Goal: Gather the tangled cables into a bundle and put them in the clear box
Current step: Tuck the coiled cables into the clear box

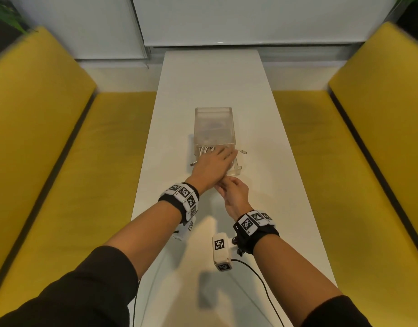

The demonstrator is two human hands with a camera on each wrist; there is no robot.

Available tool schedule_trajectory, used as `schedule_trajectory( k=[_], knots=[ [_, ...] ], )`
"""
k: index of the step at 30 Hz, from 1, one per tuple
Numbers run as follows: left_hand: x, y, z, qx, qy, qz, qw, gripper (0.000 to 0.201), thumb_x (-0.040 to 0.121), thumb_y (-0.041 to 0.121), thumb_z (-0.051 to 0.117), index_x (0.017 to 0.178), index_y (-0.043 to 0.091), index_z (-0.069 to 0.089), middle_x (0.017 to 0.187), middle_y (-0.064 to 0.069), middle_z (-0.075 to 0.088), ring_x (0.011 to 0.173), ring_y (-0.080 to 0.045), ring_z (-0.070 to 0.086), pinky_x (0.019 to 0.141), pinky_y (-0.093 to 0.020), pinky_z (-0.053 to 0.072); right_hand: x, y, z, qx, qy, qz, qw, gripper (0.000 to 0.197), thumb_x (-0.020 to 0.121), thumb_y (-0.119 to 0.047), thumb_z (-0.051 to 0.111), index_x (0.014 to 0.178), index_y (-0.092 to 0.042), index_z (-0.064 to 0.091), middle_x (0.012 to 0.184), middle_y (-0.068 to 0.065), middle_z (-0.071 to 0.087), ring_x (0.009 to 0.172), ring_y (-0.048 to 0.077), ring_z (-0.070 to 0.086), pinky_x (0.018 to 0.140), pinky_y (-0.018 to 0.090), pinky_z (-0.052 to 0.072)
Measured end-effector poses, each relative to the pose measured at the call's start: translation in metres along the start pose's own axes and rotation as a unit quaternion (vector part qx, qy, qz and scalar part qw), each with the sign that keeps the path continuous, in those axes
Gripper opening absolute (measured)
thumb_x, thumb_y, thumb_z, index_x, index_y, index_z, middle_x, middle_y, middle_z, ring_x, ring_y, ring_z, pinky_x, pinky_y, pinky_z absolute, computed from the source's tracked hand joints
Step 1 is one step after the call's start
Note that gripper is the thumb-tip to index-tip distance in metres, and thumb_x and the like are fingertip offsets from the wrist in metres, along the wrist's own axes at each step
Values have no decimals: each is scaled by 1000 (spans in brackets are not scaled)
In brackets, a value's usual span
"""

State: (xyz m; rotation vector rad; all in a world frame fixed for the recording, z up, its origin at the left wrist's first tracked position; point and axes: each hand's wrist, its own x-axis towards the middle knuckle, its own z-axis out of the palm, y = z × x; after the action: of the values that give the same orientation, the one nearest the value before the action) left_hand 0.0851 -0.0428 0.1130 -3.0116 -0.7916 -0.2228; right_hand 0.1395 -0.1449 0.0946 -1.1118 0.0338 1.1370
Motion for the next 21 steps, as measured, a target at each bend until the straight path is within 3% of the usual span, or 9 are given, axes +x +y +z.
schedule_trajectory(
  k=[2, 4, 7, 11, 14, 16, 18, 21],
  knots=[
    [-1, -5, 1, 23, -27, 28, 999, 50, 92, 12, 60, 141, 10, 52, 142, -6, 57, 128, -28, 53, 78, -42, 58, -1, 0, 0, 2, 0, 0, 1000, 4, 91, 8, 58, 89, 5, 61, 93, 22, 66, 88, 27, 68, 76, 28, 61],
    [-1, -7, -7, 42, -41, 32, 998, 52, 89, 12, 66, 140, 13, 54, 140, -1, 59, 124, -27, 55, 74, -39, 56, -2, -1, 1, 5, -1, 0, 1000, 1, 91, 7, 60, 91, 6, 61, 96, 23, 67, 90, 28, 68, 76, 27, 61],
    [1, -8, -14, 96, -63, 8, 993, 35, 95, 16, 58, 129, 15, 59, 123, 2, 66, 112, -25, 55, 70, -35, 48, -3, -1, 1, 4, 9, 3, 1000, 4, 91, 4, 63, 88, 4, 60, 92, 21, 68, 89, 27, 68, 73, 26, 61],
    [5, -4, -5, 116, -77, -35, 990, 39, 97, 17, 53, 136, 12, 53, 133, -2, 61, 124, -28, 50, 96, -41, 43, -3, 2, 0, -4, 21, 5, 1000, 6, 91, 2, 63, 94, 6, 60, 90, 19, 68, 85, 24, 69, 70, 24, 61],
    [11, 6, -6, 100, -97, -93, 986, 42, 94, 16, 55, 135, 11, 51, 133, -6, 61, 124, -29, 53, 103, -43, 35, -3, 2, 0, 0, 23, 4, 1000, 9, 91, 6, 61, 99, 8, 60, 89, 21, 66, 83, 24, 69, 66, 24, 60],
    [17, 14, -11, 75, -107, -124, 984, 46, 91, 13, 58, 135, 11, 45, 123, -8, 67, 120, -31, 57, 102, -44, 35, -3, -2, 0, -5, 20, 4, 1000, 4, 91, 8, 58, 94, 7, 60, 86, 21, 63, 79, 23, 66, 62, 22, 58],
    [21, 17, -12, 55, -104, -136, 984, 56, 88, 12, 62, 140, 15, 38, 112, -6, 72, 113, -31, 62, 99, -46, 38, -4, -5, 0, -20, 27, 0, 999, 11, 91, 9, 56, 82, 3, 59, 80, 20, 61, 75, 23, 63, 59, 20, 57],
    [21, 17, -9, 57, -86, -135, 985, 63, 89, 12, 61, 146, 22, 36, 108, -2, 73, 112, -29, 63, 100, -46, 39, -5, -6, -1, -21, 23, -2, 1000, 14, 89, 11, 57, 78, 2, 59, 81, 20, 60, 78, 24, 63, 61, 21, 58]
  ],
)
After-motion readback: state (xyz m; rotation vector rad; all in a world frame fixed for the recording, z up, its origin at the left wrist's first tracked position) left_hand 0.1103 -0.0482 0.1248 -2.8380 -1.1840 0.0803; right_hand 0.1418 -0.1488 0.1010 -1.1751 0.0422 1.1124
